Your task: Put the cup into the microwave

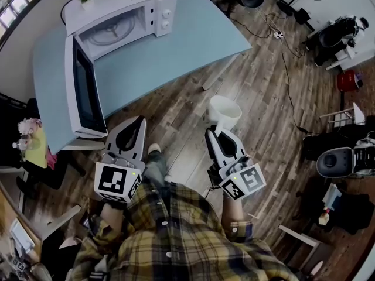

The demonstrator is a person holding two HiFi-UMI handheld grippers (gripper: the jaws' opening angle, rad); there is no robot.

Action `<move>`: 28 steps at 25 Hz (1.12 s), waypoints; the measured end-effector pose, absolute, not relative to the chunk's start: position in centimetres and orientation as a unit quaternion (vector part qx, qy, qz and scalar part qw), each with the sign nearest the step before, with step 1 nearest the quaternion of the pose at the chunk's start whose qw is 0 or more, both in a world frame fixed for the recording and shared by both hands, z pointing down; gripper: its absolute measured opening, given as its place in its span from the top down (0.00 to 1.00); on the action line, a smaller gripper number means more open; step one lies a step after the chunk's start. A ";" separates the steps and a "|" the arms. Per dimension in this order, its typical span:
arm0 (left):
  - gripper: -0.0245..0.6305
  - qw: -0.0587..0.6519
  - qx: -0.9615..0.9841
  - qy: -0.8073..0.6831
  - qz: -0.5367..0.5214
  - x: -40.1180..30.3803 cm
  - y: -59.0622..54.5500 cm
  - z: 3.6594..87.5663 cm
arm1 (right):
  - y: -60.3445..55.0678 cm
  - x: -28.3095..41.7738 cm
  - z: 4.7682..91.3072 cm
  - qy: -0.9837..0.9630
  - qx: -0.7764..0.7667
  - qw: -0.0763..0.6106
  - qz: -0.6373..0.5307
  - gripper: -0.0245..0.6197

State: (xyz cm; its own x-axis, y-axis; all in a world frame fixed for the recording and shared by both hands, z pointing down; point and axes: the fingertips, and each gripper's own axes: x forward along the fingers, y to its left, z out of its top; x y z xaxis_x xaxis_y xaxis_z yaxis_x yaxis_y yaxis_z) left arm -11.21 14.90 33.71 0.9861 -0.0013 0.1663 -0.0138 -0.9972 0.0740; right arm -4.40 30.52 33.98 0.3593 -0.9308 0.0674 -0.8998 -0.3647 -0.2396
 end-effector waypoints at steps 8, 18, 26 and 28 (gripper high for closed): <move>0.98 0.039 0.996 -0.006 0.081 -6.1 9.4 33.7 | 24.5 0.8 34.2 0.565 -0.816 0.079 -0.095 0.88; 0.98 0.050 0.996 -0.014 0.077 -4.4 5.1 34.6 | 18.3 3.0 35.9 0.585 -0.800 0.071 -0.111 0.88; 0.98 0.084 0.990 -0.058 0.101 -4.2 3.5 37.0 | 15.5 4.8 37.7 0.617 -0.772 0.058 -0.140 0.88; 0.98 0.088 0.988 -0.078 0.100 -3.6 2.5 37.3 | 14.1 5.7 37.9 0.633 -0.759 0.056 -0.143 0.88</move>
